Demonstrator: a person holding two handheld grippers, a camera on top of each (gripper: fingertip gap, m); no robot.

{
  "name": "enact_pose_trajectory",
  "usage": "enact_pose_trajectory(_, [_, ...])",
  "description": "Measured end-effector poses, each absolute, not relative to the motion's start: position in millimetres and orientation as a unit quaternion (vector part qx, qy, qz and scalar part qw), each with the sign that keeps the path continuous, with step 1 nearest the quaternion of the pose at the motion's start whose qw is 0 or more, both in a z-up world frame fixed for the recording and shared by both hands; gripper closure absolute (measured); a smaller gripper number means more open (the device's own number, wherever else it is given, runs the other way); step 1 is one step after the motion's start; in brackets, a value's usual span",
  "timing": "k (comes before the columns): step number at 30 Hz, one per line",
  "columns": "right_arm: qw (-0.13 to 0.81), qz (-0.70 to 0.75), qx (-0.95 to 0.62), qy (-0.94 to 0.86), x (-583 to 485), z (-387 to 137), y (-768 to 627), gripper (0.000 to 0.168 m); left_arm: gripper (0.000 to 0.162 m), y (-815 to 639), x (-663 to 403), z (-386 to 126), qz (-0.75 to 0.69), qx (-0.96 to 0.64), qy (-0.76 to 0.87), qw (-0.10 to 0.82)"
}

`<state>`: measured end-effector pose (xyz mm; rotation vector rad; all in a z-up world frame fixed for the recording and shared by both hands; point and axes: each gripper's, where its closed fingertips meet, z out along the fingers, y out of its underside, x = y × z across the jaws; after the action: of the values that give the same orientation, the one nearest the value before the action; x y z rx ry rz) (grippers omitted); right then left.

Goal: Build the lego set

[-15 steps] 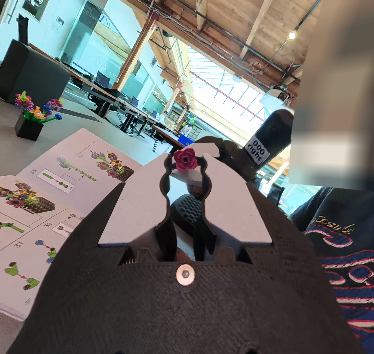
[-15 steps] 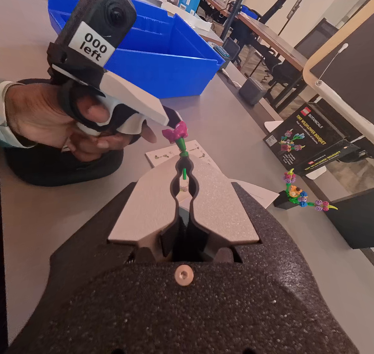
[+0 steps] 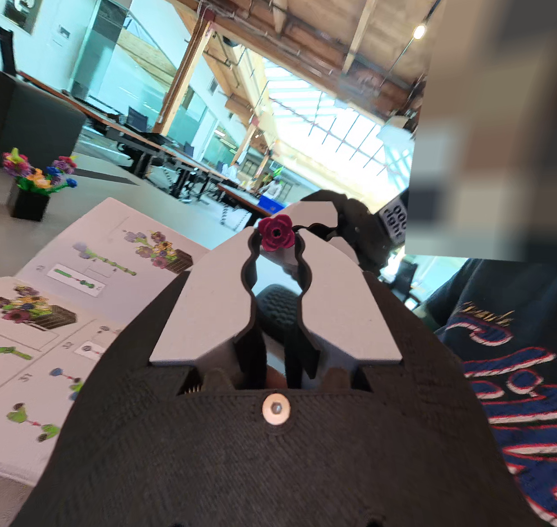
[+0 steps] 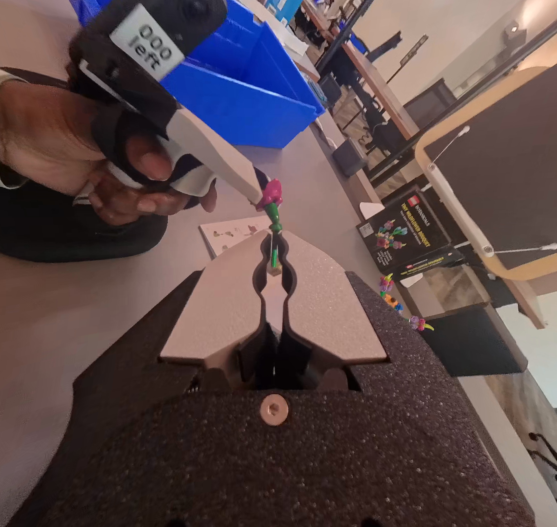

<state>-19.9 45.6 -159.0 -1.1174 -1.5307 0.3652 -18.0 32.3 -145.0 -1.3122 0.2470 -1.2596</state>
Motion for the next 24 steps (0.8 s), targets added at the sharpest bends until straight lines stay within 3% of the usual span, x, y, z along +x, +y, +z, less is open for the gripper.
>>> enact_pose_trajectory(4, [0.542,0.255,-0.478,-0.642,-20,-153,40,0.14,0.14,28,-28,-135,-0.603,-0.524,0.067,0.597])
enact_pose_trajectory(11, [0.421,0.635,-0.425,-0.488,-6,-112,22,0.15,0.14,17,-19,-130,-0.633,-0.505,0.078,0.581])
enact_pose_trajectory(24, [0.429,0.596,-0.427,-0.528,-12,-130,11,0.16,0.14,10,-5,-129,-0.604,-0.51,0.121,0.6])
